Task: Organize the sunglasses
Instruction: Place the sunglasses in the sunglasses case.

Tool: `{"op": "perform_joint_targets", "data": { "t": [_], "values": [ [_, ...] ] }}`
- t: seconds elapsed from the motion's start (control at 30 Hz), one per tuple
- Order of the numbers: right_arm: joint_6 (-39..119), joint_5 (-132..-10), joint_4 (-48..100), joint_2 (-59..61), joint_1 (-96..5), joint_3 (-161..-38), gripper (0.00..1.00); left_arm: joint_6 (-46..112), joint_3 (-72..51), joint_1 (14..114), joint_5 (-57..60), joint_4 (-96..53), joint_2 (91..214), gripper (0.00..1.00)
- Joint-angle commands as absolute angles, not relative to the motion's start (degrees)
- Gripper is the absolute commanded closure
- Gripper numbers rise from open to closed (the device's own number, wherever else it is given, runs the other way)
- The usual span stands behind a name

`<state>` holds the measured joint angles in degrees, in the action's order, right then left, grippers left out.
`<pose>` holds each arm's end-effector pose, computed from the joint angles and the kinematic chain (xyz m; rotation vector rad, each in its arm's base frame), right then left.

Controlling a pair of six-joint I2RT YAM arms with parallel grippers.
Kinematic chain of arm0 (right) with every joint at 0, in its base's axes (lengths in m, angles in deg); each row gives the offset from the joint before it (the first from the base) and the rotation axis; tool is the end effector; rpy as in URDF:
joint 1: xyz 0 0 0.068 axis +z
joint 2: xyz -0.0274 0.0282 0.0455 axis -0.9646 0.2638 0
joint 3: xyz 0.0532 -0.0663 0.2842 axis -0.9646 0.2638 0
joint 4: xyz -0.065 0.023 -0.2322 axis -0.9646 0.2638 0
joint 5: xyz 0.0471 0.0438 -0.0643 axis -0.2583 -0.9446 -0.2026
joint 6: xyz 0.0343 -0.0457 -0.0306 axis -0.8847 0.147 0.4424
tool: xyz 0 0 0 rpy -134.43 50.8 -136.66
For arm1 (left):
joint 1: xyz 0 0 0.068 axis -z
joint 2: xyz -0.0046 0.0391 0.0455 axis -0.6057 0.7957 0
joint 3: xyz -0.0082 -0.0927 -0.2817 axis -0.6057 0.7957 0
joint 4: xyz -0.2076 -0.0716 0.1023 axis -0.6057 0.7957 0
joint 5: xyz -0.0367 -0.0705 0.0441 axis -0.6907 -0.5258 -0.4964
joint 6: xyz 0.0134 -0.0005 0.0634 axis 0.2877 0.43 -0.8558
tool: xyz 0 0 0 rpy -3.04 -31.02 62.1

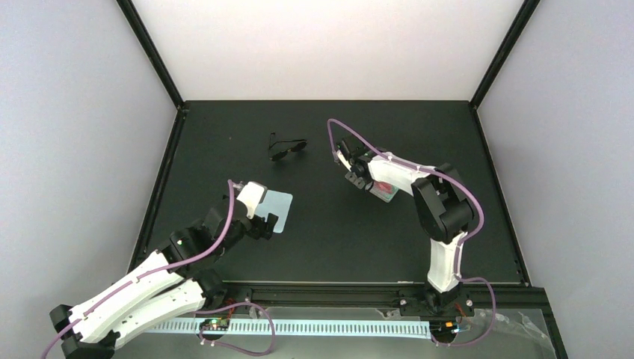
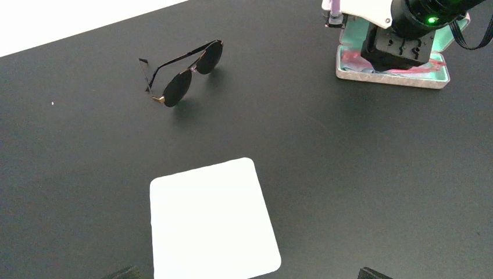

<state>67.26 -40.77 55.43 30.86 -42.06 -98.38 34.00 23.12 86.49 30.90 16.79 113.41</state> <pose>0.3372 0.1931 0.1884 -1.0889 2.4224 -0.4629 0.0852 -0.0707 0.2853 0.4614 2.0707 -0.2423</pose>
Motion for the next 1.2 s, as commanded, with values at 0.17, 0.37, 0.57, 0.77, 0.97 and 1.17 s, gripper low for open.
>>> {"op": "perform_joint_targets", "data": {
  "t": [0.17, 0.37, 0.57, 0.77, 0.97, 1.17],
  "values": [
    [65.4, -39.0, 55.2, 32.2, -42.4, -100.5, 0.39, 33.4, 23.4, 86.8, 32.2, 15.6, 112.6, 0.01],
    [62.3, -39.5, 57.3, 31.6, -42.4, -102.6, 0.33, 33.5, 23.4, 86.8, 32.5, 15.5, 112.7, 0.01],
    [58.3, -42.7, 58.7, 27.2, -42.4, -103.4, 0.27, 35.0, 23.3, 86.8, 35.2, 16.1, 112.7, 0.01],
    [54.3, -46.5, 58.9, 19.8, -42.3, -102.3, 0.26, 42.3, 22.4, 86.7, 43.1, 20.7, 112.4, 0.01],
    [47.2, -48.8, 59.8, 13.0, -42.4, -100.5, 0.27, 37.9, 22.5, 86.5, 37.5, 18.5, 110.8, 0.01],
    [37.7, -50.1, 64.3, 10.4, -46.7, -101.3, 0.31, 38.7, 21.0, 86.4, 25.3, 13.0, 115.8, 0.01]
  ]
}}
